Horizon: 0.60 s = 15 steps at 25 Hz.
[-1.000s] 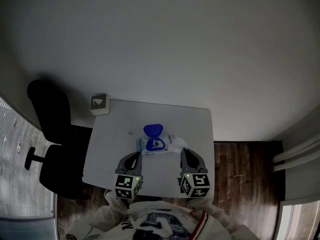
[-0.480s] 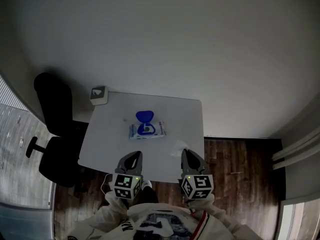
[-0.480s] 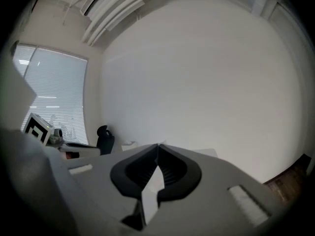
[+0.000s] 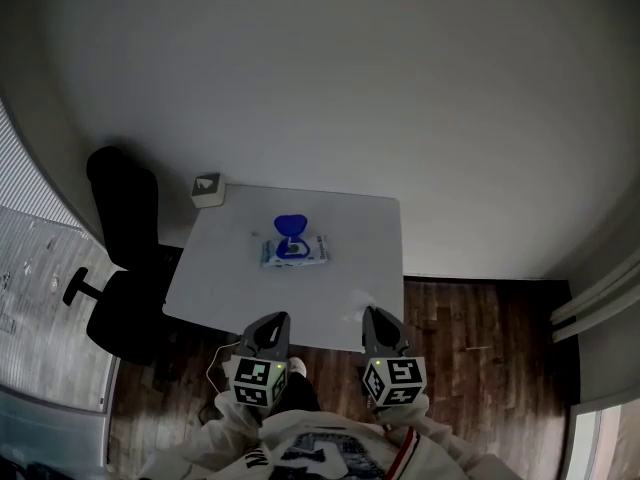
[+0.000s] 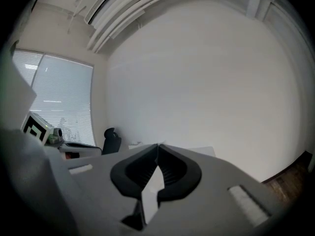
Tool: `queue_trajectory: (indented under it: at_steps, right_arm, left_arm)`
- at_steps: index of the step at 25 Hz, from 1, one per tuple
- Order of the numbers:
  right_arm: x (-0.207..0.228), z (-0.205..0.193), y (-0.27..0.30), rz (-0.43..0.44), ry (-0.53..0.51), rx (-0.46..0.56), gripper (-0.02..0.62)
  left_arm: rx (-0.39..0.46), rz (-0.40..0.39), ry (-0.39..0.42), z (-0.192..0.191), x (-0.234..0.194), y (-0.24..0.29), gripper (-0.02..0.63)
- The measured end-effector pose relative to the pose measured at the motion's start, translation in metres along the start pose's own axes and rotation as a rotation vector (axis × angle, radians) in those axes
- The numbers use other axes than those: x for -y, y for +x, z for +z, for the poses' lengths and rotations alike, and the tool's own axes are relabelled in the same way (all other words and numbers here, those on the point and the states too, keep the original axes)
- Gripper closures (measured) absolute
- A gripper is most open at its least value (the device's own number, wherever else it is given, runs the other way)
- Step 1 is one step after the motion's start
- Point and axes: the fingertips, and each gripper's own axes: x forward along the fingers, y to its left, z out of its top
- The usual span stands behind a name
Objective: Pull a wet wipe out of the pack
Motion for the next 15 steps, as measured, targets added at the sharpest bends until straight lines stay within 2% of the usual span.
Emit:
queue_trajectory:
  at_steps: [9, 15]
  right_arm:
    - [-0.008, 0.003, -0.045, 0.035, 0.0, 0.006, 0.586]
    - [-0.017, 0.007, -0.051, 0.041, -0.003, 0.008, 0.586]
  left_arm:
    - [0.01, 0.014, 0.005, 0.005, 0.037, -0.035, 0.603]
    - [0.017, 0.014, -0.002, 0.011, 0.036, -0.045, 0.603]
